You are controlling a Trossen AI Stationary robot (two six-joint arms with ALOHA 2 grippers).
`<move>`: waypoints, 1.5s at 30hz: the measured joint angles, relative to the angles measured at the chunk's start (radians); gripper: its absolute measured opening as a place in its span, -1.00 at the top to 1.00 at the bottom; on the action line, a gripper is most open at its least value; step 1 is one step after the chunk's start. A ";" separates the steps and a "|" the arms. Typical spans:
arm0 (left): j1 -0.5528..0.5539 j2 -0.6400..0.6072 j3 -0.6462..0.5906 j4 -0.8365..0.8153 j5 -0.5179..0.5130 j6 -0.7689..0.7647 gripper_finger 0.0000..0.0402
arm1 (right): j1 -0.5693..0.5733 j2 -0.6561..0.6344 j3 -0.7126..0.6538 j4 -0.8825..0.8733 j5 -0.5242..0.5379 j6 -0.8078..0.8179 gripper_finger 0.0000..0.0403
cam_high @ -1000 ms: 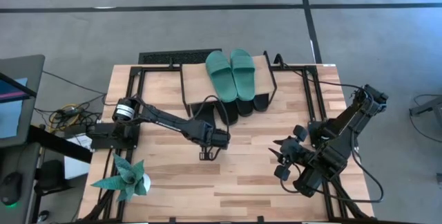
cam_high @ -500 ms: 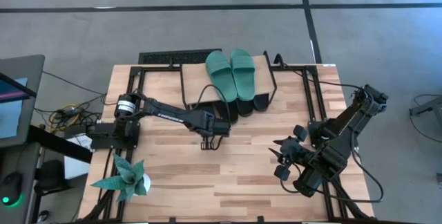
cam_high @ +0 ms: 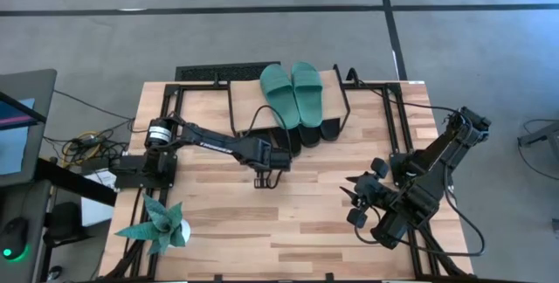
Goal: Pick and place slides into the shelf
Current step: Put the black slide under the shelf, then adjust the black slides under the shelf
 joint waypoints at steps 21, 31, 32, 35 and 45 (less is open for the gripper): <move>-0.033 -0.001 0.001 -0.006 0.002 -0.043 0.79 | 0.000 0.000 0.000 -0.003 0.000 -0.006 0.36; -0.079 -0.045 0.055 0.197 0.092 0.018 0.49 | -0.003 0.000 0.000 -0.003 0.000 -0.005 0.36; -0.078 -0.039 0.054 0.211 0.104 0.025 0.49 | -0.003 0.000 0.000 -0.002 0.000 -0.005 0.36; -0.075 -0.004 0.051 0.243 0.099 0.032 0.53 | -0.003 0.000 0.000 0.005 0.000 -0.006 0.36; -0.067 0.071 0.047 0.431 -0.039 -0.018 0.65 | -0.003 0.000 0.001 0.019 0.001 0.000 0.36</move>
